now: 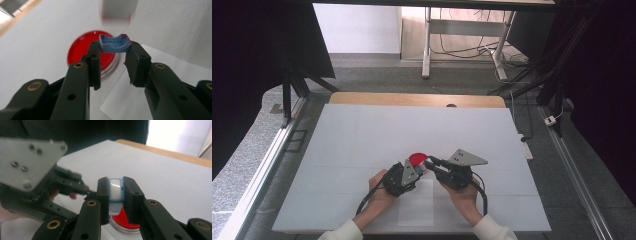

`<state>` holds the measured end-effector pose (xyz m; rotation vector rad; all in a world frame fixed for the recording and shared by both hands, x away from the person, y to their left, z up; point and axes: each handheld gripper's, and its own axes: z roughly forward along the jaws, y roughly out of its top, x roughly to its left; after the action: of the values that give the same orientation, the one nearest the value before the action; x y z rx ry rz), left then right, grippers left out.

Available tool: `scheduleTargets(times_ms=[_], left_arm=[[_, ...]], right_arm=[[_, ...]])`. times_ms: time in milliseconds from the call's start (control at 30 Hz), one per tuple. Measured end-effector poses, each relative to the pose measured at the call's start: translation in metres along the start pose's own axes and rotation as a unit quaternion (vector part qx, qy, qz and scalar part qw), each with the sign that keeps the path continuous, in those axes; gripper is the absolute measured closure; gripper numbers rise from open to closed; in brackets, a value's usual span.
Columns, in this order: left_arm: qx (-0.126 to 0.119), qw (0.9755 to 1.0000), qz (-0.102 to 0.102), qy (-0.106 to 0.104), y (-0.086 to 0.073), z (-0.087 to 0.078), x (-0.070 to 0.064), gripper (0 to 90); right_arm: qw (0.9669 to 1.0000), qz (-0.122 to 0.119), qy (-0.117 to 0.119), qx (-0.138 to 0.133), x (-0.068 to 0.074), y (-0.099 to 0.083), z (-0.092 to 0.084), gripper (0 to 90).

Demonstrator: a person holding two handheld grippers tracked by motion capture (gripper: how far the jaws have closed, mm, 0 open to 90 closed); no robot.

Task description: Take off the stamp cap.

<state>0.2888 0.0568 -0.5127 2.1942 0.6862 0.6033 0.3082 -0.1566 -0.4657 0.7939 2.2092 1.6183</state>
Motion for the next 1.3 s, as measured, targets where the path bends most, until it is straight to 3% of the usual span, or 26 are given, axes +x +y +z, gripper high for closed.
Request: scheduleTargets(times_ms=[167, 933, 1300], left_arm=[[-0.020, 0.9998, -0.004, 0.000, 0.001, -0.005, 0.003, 66.2], [-0.036, 0.9993, -0.011, -0.004, -0.005, -0.015, 0.010, 65.9], [-0.051, 0.9985, -0.017, 0.003, -0.013, -0.030, 0.019, 65.8]], right_arm=[[0.9999, 0.014, -0.002, -0.004, -0.007, 0.002, -0.005, 75.5], [0.9999, 0.013, 0.006, -0.005, -0.008, 0.001, -0.004, 75.5], [0.9999, 0.014, 0.005, -0.005, -0.010, 0.001, -0.005, 75.4]])
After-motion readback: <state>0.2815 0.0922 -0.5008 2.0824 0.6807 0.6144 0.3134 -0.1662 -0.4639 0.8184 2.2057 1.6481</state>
